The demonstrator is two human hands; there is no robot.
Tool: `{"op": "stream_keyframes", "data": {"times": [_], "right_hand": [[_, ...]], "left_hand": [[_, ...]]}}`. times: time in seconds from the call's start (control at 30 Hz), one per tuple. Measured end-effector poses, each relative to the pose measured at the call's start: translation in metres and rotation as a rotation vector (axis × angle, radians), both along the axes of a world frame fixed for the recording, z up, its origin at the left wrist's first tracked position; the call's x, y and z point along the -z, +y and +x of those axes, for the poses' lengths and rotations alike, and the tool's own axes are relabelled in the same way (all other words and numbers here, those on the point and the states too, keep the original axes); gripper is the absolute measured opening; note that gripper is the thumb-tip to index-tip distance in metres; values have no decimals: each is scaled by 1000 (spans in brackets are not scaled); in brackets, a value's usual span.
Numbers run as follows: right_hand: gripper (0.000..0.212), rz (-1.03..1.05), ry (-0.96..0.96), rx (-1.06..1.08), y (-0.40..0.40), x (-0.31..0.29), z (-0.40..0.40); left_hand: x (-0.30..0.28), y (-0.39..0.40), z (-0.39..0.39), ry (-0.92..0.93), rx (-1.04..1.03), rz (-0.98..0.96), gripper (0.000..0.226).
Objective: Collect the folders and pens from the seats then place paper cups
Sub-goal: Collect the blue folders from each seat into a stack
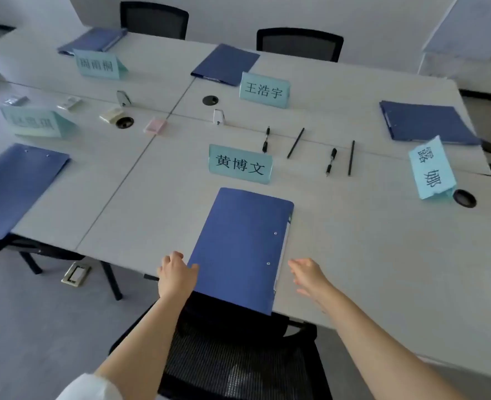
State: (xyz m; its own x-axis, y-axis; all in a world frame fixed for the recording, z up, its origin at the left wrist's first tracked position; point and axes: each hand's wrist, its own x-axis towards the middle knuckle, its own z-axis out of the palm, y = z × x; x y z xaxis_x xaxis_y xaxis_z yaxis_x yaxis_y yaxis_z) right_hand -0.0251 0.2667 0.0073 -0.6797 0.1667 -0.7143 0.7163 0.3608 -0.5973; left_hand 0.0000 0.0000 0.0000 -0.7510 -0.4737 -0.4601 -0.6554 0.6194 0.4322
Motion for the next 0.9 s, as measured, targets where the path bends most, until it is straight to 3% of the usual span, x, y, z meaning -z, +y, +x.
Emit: {"op": "stream_keyframes", "data": {"times": [0.17, 0.3, 0.57, 0.63, 0.9], "right_hand": [[29, -122, -168, 124, -11, 21, -4], [17, -178, -163, 167, -21, 32, -14], [18, -311, -317, 192, -33, 35, -21], [26, -301, -310, 177, -37, 38, -21], [48, -180, -300, 161, -38, 44, -19]], "left_hand": [[14, -6, -18, -149, -145, 46, 56], [24, -4, -22, -213, -86, 22, 58], [36, 0, -5, -190, -18, -33, 58], [37, 1, -1, -178, -18, -34, 55], [41, -7, -2, -249, -303, 136, 49]]}}
